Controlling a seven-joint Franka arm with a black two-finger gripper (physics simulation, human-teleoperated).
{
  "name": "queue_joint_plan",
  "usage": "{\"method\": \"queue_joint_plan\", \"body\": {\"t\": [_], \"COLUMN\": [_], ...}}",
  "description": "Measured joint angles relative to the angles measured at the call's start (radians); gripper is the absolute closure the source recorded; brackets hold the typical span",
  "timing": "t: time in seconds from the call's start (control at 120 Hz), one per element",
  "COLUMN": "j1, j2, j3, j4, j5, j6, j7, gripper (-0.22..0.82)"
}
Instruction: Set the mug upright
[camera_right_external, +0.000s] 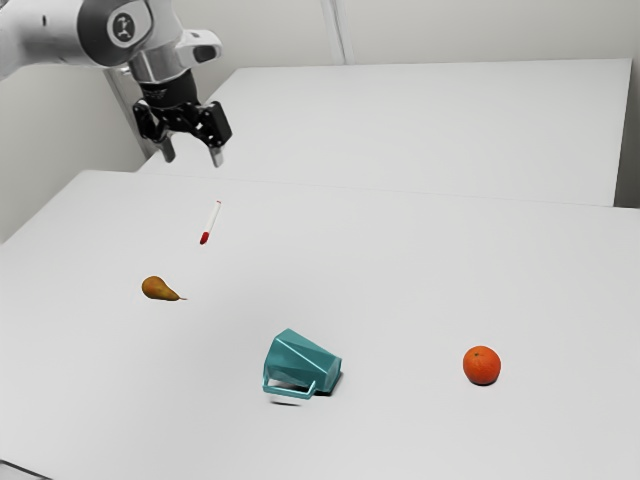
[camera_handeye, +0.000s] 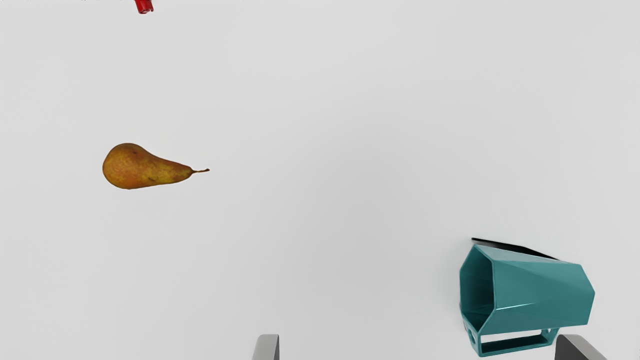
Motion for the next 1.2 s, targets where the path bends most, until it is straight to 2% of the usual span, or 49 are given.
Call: {"method": "queue_joint_plan", "body": {"t": [0.183, 0.4, 0.6, 0.8, 0.992, 1.2], "j1": [-0.015, 0.021, 0.073, 0.086, 0.130, 0.141], "j2": [0.011, 0.001, -0.065, -0.140, -0.145, -0.130], "j3": [0.000, 0.002, -0.004, -0.003, -0.003, -0.003], "j4": [-0.001, -0.039, -0.179, -0.410, -0.578, -0.709], "j5": [-0.002, -0.067, -0.157, -0.327, -0.512, -0.656], "j6": [0.001, -0.003, 0.021, 0.153, 0.282, 0.345], "j7": [-0.007, -0.016, 0.011, 0.154, 0.328, 0.467], "gripper": [0.00, 0.00, 0.00, 0.00, 0.00, 0.00]}}
